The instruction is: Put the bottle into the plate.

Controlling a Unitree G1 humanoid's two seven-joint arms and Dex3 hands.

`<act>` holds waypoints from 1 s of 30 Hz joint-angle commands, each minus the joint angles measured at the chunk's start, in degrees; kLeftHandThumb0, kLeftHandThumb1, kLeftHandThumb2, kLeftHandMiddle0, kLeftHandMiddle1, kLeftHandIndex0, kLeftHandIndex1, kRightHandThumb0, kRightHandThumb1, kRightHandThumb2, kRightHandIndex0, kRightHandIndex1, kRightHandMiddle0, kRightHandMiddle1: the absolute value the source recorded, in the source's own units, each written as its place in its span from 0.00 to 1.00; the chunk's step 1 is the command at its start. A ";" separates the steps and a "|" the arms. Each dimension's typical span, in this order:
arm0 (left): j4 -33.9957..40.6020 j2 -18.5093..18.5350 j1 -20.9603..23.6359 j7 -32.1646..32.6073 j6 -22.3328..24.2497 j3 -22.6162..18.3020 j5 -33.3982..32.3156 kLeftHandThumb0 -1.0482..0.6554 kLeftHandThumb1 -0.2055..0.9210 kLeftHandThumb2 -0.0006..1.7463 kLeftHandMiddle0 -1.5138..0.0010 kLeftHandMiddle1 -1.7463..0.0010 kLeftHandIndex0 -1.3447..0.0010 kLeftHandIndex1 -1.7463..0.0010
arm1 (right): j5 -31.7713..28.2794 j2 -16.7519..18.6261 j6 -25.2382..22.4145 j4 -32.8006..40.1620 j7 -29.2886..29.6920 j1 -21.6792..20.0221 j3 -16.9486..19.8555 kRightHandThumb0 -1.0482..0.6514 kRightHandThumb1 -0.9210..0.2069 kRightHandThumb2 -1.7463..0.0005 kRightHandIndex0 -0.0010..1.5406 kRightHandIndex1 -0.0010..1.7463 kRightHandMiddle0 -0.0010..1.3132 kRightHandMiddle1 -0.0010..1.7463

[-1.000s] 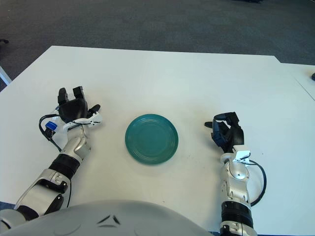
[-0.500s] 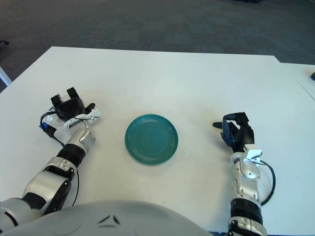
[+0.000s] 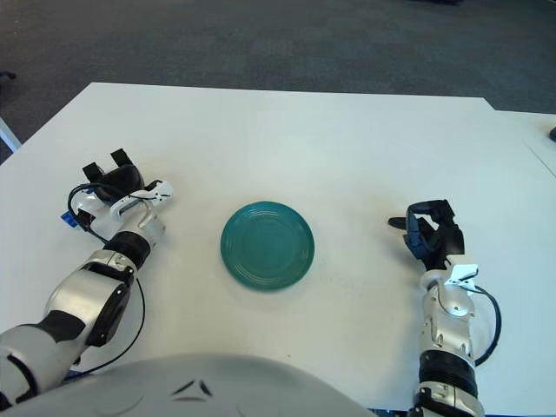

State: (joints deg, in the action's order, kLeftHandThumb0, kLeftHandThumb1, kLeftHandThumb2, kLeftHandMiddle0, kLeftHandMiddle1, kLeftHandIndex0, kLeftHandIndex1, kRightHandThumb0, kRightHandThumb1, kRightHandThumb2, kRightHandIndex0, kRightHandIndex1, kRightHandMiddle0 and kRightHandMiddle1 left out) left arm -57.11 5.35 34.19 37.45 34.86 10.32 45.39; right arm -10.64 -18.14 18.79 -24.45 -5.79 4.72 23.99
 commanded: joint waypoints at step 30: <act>17.21 -3.85 -12.34 -0.98 -9.12 3.49 -6.75 0.61 0.43 0.77 0.65 0.02 0.61 0.00 | -3.70 -0.47 -3.08 0.90 1.79 -1.12 4.87 0.41 0.02 0.72 0.33 0.57 0.21 0.96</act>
State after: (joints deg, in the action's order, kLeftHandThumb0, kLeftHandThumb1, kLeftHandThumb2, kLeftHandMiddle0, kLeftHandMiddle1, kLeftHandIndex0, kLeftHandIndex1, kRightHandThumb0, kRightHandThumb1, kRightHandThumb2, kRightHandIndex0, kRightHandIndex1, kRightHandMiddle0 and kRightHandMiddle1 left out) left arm -39.32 2.81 26.18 40.84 24.75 12.56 40.76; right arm -14.73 -19.16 15.93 -23.79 -4.74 3.75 28.94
